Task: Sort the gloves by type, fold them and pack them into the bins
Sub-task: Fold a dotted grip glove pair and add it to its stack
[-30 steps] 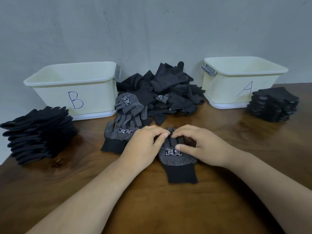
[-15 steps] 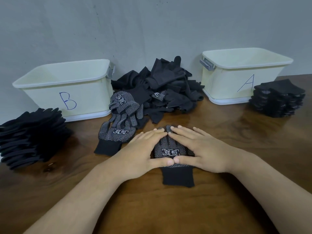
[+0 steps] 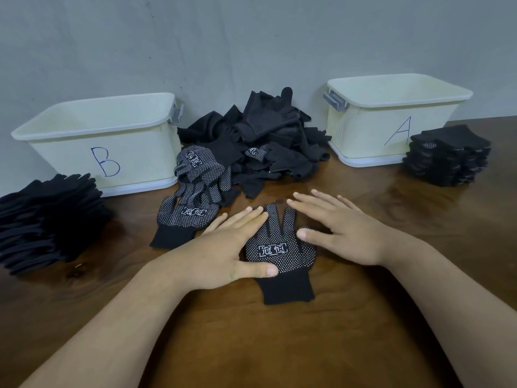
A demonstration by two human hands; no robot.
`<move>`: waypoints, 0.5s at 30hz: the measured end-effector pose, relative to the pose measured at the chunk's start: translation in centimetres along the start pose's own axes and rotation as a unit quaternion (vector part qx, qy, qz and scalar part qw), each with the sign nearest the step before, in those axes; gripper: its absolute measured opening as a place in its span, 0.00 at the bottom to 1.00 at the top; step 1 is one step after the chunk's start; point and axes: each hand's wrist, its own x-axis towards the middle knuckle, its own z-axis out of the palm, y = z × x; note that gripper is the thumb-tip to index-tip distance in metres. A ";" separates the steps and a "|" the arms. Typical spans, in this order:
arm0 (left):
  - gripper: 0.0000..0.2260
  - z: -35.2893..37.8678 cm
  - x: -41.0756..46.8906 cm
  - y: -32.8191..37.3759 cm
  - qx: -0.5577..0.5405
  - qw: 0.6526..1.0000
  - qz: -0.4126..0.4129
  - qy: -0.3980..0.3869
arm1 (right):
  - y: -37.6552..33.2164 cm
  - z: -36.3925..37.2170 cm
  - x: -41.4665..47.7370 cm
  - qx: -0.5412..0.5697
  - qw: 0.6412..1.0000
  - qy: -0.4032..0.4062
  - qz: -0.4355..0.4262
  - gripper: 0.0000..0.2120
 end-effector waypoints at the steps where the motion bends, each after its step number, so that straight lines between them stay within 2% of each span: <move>1: 0.48 0.0 0.0 0.1 -0.014 1.000 -0.001 0.019 | -0.2 0.1 0.1 0.022 0.999 0.031 -0.016 0.31; 3: 0.49 0.1 0.1 0.4 -0.039 0.998 0.001 0.048 | -0.7 0.5 0.2 0.046 0.995 0.071 -0.046 0.27; 6: 0.54 0.5 0.3 0.9 -0.005 1.000 0.000 0.029 | -1.2 1.2 0.5 0.016 0.997 0.037 -0.066 0.27; 11: 0.58 0.1 -0.1 0.8 0.038 0.999 -0.007 -0.031 | -1.4 1.0 0.6 -0.046 0.995 -0.062 -0.067 0.41; 15: 0.60 -0.3 -0.4 0.8 0.048 0.997 -0.003 -0.053 | -1.3 0.8 1.2 -0.068 0.991 -0.092 -0.073 0.48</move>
